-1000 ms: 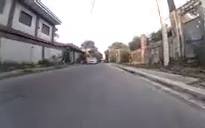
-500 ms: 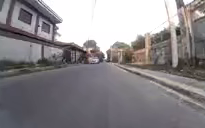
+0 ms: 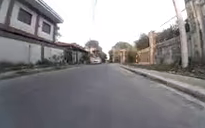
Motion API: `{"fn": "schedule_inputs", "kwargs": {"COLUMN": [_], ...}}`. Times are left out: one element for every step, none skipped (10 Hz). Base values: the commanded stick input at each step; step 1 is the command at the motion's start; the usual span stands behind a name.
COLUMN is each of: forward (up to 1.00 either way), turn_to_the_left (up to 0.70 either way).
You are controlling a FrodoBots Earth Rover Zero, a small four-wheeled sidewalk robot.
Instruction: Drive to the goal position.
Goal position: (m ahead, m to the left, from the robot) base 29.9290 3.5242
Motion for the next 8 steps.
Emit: {"fn": "schedule_inputs", "kwargs": {"forward": [1.0, 1.0, 1.0, 1.0, 1.0, 1.0, 1.0, 1.0], "turn_to_the_left": [0.05, 0.05, -0.25, -0.35, -0.35, 0.01, 0.05, -0.23]}}
